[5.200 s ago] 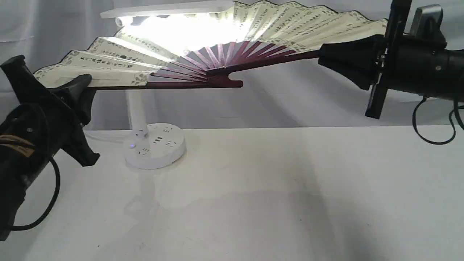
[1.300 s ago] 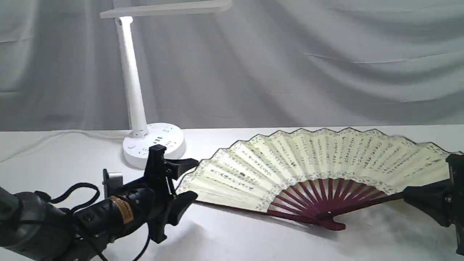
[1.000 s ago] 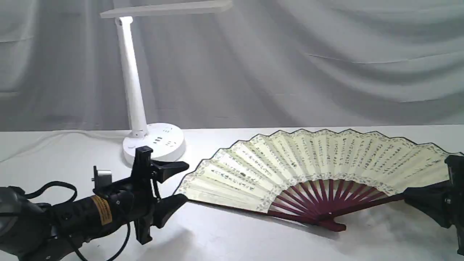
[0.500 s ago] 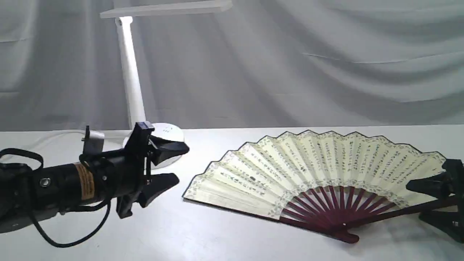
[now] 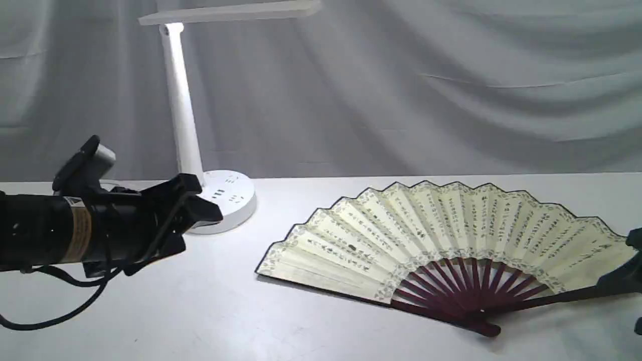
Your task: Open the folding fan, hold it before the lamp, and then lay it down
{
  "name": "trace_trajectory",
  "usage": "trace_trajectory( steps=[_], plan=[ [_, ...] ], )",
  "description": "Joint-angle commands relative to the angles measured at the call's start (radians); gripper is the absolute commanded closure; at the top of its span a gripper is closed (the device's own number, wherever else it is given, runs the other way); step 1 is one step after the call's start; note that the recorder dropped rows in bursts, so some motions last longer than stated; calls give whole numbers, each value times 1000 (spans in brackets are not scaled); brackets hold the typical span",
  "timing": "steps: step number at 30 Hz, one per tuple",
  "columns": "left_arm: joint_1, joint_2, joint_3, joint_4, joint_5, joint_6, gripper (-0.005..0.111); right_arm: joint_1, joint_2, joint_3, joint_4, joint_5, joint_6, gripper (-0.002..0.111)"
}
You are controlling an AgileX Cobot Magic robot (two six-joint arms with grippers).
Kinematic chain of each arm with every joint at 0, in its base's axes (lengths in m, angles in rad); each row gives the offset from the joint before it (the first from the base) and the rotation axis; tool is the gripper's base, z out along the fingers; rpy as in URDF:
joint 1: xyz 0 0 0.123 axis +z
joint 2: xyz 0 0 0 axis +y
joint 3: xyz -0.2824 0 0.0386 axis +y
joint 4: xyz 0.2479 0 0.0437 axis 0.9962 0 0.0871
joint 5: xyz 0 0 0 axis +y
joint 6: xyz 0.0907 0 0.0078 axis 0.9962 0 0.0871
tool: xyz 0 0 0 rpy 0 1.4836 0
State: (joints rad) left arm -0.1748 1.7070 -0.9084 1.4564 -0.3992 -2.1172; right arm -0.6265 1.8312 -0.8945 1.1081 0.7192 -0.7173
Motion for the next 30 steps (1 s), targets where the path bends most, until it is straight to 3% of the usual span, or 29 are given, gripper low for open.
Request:
trace_trajectory(
  steps=[1,6,15,20,24,30],
  plan=[
    [4,-43,-5,30,72,-23,45,-3,-66,-4,-184,54,143,48],
    [4,-94,-5,30,317,51,45,-3,-141,-4,-216,166,156,48],
    [4,-148,-5,-32,884,465,47,-3,-295,-4,-339,198,160,54],
    [25,-169,-5,-393,921,839,78,15,-335,-4,-374,175,157,57],
    [25,-194,-5,-694,964,1217,106,126,-334,-4,-460,129,158,61],
    [25,-236,-5,-1118,1084,1690,107,336,-334,-4,-596,68,216,65]
  ],
)
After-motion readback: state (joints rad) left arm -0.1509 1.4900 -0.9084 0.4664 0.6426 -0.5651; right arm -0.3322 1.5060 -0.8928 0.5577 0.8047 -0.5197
